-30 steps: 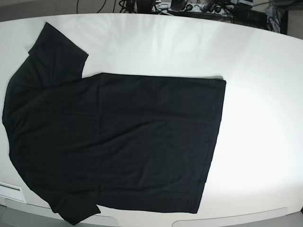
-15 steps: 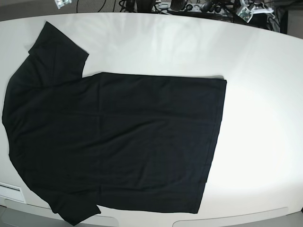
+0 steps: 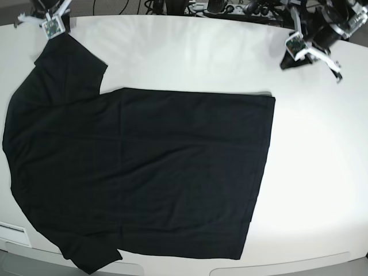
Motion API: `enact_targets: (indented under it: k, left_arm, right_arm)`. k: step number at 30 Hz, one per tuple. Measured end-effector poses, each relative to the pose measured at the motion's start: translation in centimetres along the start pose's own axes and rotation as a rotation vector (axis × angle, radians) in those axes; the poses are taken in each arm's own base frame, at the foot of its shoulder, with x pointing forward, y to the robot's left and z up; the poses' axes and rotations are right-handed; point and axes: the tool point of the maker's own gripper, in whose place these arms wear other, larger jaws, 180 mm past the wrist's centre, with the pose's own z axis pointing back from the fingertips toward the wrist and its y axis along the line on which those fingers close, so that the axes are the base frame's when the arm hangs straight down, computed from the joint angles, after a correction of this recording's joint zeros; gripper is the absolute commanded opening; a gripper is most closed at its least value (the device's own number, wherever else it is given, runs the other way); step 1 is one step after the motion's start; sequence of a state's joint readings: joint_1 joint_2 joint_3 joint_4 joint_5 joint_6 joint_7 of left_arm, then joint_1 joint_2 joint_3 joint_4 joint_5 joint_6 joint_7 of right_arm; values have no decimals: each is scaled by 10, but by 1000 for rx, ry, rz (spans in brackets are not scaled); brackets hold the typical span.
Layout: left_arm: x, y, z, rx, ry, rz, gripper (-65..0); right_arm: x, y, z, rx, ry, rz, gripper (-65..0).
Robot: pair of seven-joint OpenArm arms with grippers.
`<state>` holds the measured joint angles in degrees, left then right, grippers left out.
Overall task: Fold the T-shirt properly
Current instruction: 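Lower both grippers and grasp the black T-shirt's shoulder and hem corners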
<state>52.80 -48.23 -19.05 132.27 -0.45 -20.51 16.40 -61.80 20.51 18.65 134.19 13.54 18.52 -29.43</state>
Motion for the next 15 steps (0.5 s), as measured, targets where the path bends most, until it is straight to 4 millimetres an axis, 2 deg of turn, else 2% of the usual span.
enact_targets:
  k: [5,6,8,9,12,15]
  left_arm:
    - [-10,8,-25,-137,-95,-132,-638]
    - [-14,10,-30,-162,-101,-174,-576]
    - [-26,17,-41,-197,-90,-262,-402]
    - [-29,20,-45,-212,-93,-294,-340]
    - [-43,21,-54,-272,-77,-371,-329]
    - [-60,14,-63,-322,-39,-438,-329]
  right_arm:
    - [32,-10,-11,-13,-108,-26,-650]
    - [35,-10,-12,-13,-120,-24,-650]
    - [40,-13,-13,-21,-135,-23,-650]
    - [41,-14,-14,-26,-140,-23,-650]
    - [41,-12,-13,-18,-137,-18,-650]
    - [39,-9,-14,-5,-127,-17,-650]
